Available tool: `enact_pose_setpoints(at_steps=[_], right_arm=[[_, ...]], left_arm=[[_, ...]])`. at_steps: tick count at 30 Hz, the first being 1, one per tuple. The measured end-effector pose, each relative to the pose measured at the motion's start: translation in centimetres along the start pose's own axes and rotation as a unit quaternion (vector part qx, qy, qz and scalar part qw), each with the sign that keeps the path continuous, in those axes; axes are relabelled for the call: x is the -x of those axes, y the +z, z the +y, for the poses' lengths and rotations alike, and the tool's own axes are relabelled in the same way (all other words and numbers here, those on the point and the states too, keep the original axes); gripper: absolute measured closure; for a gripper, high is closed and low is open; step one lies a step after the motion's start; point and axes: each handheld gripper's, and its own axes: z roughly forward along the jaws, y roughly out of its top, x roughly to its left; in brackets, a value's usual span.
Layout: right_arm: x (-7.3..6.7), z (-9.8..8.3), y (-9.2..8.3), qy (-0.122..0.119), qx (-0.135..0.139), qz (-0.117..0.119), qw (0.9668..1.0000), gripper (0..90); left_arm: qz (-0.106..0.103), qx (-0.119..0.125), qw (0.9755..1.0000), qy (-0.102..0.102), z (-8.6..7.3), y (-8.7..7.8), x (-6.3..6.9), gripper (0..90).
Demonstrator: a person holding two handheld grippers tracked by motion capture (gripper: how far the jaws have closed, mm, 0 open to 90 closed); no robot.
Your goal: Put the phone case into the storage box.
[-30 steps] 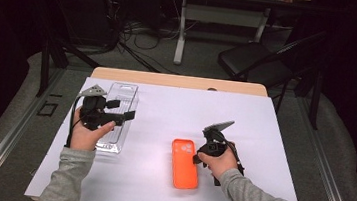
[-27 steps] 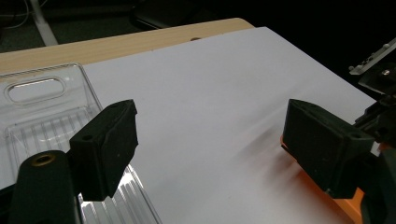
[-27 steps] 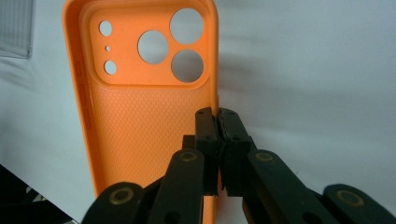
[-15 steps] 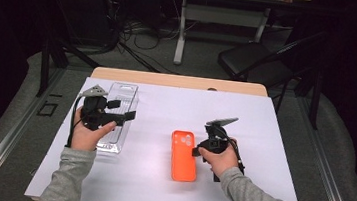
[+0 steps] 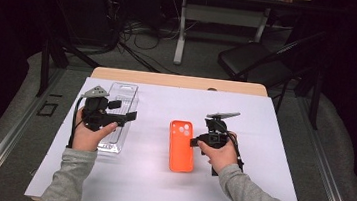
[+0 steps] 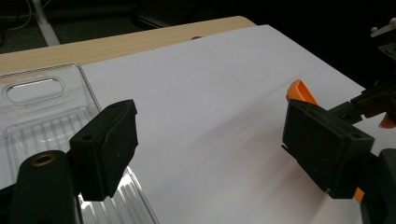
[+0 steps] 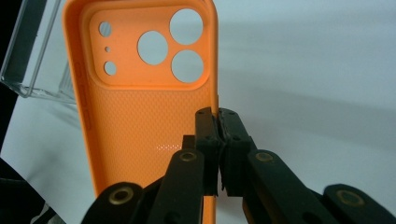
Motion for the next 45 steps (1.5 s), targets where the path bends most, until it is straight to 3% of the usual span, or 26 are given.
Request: enact_pose_setpoints(at_steps=[7, 16, 23, 33, 37, 40, 45], right_arm=[[-0.4, 0.9, -0.9, -0.007, 0.037, 0.018, 0.9991, 87.6], [-1.6, 1.3, -2.0, -0.056, 0.085, 0.018, 0.9947, 87.7], [-2.5, 0.8, -2.3, -0.080, 0.108, 0.020, 0.9908, 87.7], [-3.4, 0.0, -2.6, -0.119, 0.160, 0.001, 0.9798, 87.7], [-3.9, -0.6, -2.6, -0.125, 0.174, -0.001, 0.9769, 87.7], [-4.3, -1.0, -2.5, -0.141, 0.185, -0.013, 0.9724, 87.7], [-4.7, -1.5, -2.6, -0.148, 0.195, -0.007, 0.9695, 87.7]], left_arm=[[0.000, 0.000, 1.0000, 0.005, 0.0, 0.2, 0.3, 17.9], [0.000, -0.002, 0.9999, 0.014, 0.0, 0.6, 1.0, 18.6], [-0.007, -0.001, 0.9997, 0.023, 0.0, 0.9, 1.8, 18.7], [-0.019, -0.009, 0.9990, 0.040, -0.1, 1.8, 3.1, 18.7], [-0.027, -0.010, 0.9987, 0.043, -0.2, 1.9, 3.7, 18.8], [-0.032, -0.008, 0.9983, 0.049, -0.2, 2.0, 4.0, 19.2], [-0.039, 0.000, 0.9979, 0.052, -0.2, 2.2, 4.6, 20.7]])
